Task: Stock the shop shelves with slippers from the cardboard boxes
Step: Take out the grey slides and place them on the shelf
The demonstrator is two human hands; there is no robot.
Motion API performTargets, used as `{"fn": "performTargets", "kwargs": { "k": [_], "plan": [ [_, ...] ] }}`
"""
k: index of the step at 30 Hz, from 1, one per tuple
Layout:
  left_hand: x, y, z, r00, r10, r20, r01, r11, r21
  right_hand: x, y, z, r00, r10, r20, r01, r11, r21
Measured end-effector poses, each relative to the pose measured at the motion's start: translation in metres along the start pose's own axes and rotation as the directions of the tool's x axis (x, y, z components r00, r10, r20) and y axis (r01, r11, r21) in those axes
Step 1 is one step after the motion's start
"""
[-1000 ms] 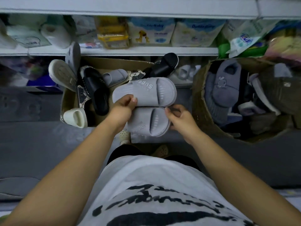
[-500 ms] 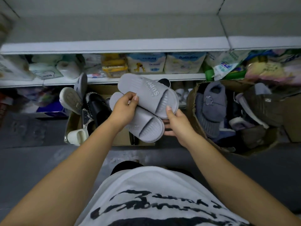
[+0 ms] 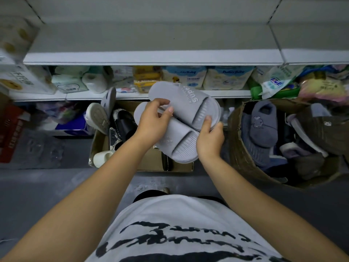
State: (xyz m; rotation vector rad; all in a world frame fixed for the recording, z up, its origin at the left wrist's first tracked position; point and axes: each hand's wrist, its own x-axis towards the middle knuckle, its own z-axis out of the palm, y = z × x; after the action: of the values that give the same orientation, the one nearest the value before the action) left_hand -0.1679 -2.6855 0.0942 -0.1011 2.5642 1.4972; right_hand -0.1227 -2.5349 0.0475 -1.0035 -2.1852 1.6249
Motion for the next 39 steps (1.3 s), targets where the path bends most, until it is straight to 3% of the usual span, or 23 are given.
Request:
{"fn": "performTargets", "kwargs": {
  "k": [3, 5, 7, 9, 10, 12, 18, 22, 25, 31, 39],
  "plan": [
    [-0.012, -0.015, -0.011, 0.987, -0.046, -0.154, 0.055, 0.997, 0.056, 0.002, -0.005, 0.014, 0.997, 0.077, 0.008, -0.077, 0.997, 0.009],
    [-0.021, -0.031, -0.012, 0.959, -0.211, -0.188, 0.225, 0.973, 0.054, 0.001, -0.006, 0.023, 0.993, 0.119, 0.007, -0.119, 0.991, 0.053],
    [-0.032, -0.045, -0.009, 0.885, -0.461, -0.064, 0.445, 0.878, -0.174, -0.004, -0.008, 0.031, 0.987, 0.160, 0.014, -0.161, 0.982, 0.099],
    [-0.040, -0.058, -0.006, 0.823, -0.539, 0.177, 0.548, 0.673, -0.498, -0.012, -0.011, 0.040, 0.983, 0.181, 0.030, -0.183, 0.976, 0.120],
    [-0.042, -0.062, -0.006, 0.820, -0.505, 0.270, 0.554, 0.583, -0.594, -0.016, -0.011, 0.044, 0.982, 0.186, 0.042, -0.190, 0.974, 0.124],
    [-0.040, -0.067, -0.008, 0.844, -0.444, 0.302, 0.520, 0.533, -0.668, -0.023, -0.014, 0.051, 0.980, 0.189, 0.064, -0.196, 0.973, 0.123],
    [-0.024, -0.069, -0.024, 0.887, -0.420, 0.193, 0.404, 0.499, -0.767, -0.026, -0.021, 0.056, 0.943, 0.262, 0.205, -0.297, 0.941, 0.163],
    [-0.018, -0.064, -0.024, 0.904, -0.387, 0.181, 0.375, 0.518, -0.769, -0.023, -0.026, 0.039, 0.850, 0.338, 0.404, -0.479, 0.815, 0.327],
    [-0.017, -0.054, -0.018, 0.918, -0.335, 0.212, 0.372, 0.541, -0.755, -0.011, -0.026, 0.019, 0.838, 0.304, 0.454, -0.510, 0.730, 0.454],
    [-0.014, -0.009, 0.009, 0.956, -0.166, 0.241, 0.292, 0.610, -0.737, 0.024, -0.026, -0.028, 0.857, 0.195, 0.476, -0.465, 0.691, 0.554],
    [-0.022, 0.094, 0.085, 0.991, -0.073, 0.109, 0.130, 0.661, -0.739, 0.098, -0.055, -0.137, 0.902, 0.013, 0.431, -0.318, 0.695, 0.644]
  ]
}}
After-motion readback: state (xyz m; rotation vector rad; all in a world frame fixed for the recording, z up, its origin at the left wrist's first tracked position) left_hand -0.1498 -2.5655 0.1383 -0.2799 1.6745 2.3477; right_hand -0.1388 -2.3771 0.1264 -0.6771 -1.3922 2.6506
